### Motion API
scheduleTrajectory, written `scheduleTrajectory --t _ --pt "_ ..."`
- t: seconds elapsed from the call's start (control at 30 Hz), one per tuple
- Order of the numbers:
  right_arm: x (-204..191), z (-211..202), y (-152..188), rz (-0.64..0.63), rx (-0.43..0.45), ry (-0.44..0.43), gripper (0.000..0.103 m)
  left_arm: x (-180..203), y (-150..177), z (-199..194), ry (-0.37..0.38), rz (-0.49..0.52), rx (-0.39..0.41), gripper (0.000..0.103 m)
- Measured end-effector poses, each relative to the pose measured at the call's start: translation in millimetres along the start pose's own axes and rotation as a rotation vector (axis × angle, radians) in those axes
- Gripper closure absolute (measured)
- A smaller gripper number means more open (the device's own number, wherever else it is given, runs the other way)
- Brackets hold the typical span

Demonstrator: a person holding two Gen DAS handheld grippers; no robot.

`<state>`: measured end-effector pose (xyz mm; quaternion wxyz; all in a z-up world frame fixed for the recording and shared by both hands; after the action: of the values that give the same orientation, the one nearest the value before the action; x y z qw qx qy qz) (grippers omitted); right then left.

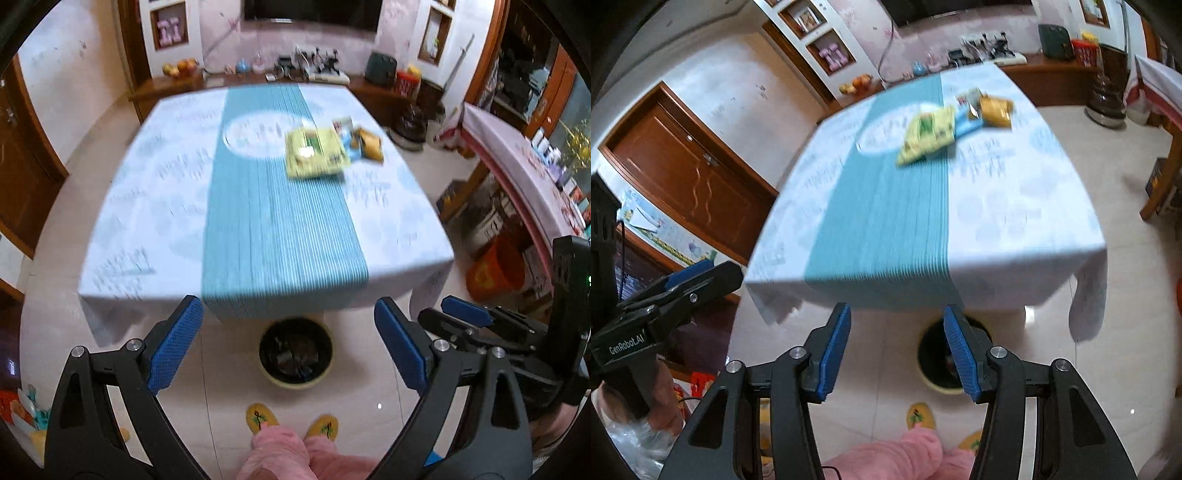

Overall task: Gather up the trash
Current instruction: 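Raise both open tools back toward the table, then grasp the yellow-green tissue pack with the left tool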

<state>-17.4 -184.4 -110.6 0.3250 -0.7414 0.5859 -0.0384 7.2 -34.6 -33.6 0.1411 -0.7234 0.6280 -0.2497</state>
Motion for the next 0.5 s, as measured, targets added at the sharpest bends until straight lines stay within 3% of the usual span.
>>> scheduleTrajectory --t 0.23,0.5 --pt "4.8 -3.8 -86.8 0.020 0.054 0.000 0.050 -7.4 -65.1 -8.7 0.009 0.000 0.034 0.010" --pt "26.5 13.6 -165.8 0.055 0.078 0.065 0.051 -3.8 -141.6 50.1 0.125 0.020 -0.071 0.011"
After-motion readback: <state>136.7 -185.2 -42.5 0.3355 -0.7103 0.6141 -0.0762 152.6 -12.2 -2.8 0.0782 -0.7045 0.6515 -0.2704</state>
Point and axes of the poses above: each gripper's, at about its wrist camera, not at the fingertips, and z roughly the way its jaws point, x to its right, y to its underside, the point moved 10 cm from there along z, roughly the way its jaws point, and after that the axes turned 10 degrees about -z, right-handed, at the moved point
